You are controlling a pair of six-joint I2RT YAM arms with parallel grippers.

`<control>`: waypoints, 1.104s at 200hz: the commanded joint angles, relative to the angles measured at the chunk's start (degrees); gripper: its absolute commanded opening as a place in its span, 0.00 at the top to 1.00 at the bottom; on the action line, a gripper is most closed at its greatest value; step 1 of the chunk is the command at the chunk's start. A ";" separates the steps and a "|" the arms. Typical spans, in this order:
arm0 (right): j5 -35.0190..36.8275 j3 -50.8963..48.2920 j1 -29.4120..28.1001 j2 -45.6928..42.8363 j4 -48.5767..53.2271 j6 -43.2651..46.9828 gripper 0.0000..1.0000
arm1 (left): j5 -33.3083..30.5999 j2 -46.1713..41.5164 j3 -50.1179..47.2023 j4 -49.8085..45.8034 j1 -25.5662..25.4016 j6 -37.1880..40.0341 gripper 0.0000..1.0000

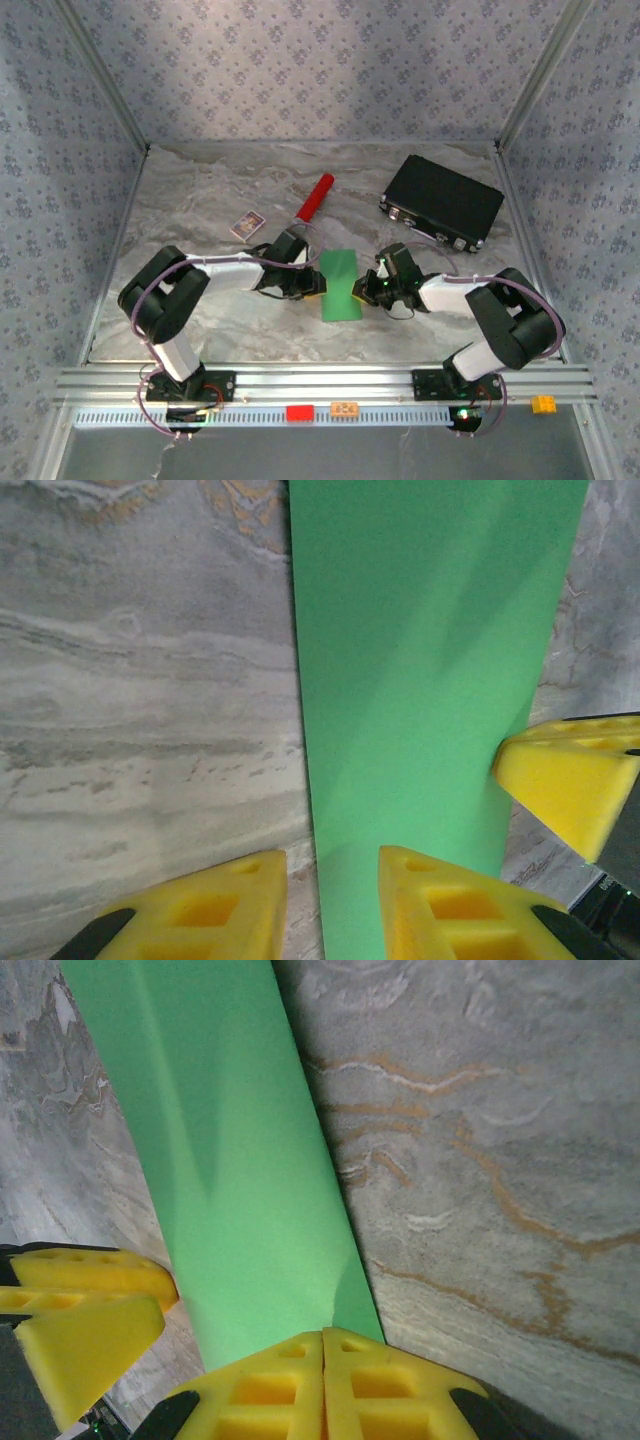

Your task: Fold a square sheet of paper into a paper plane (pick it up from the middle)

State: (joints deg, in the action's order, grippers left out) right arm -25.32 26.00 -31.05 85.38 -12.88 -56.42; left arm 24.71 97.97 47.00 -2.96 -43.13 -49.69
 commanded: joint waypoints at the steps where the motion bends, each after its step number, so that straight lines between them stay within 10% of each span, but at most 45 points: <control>1: 3.86 -1.71 -0.28 1.20 6.21 -0.96 0.90 | 2.66 1.71 1.07 3.51 -0.96 -0.65 0.73; 221: 3.87 -1.85 -0.48 0.87 5.66 -1.45 0.90 | -0.69 0.49 0.47 0.89 -0.89 -2.89 0.71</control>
State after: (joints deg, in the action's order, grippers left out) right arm -25.12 25.96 -31.16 85.34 -12.95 -57.25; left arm 25.85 98.78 47.00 1.10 -43.68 -51.35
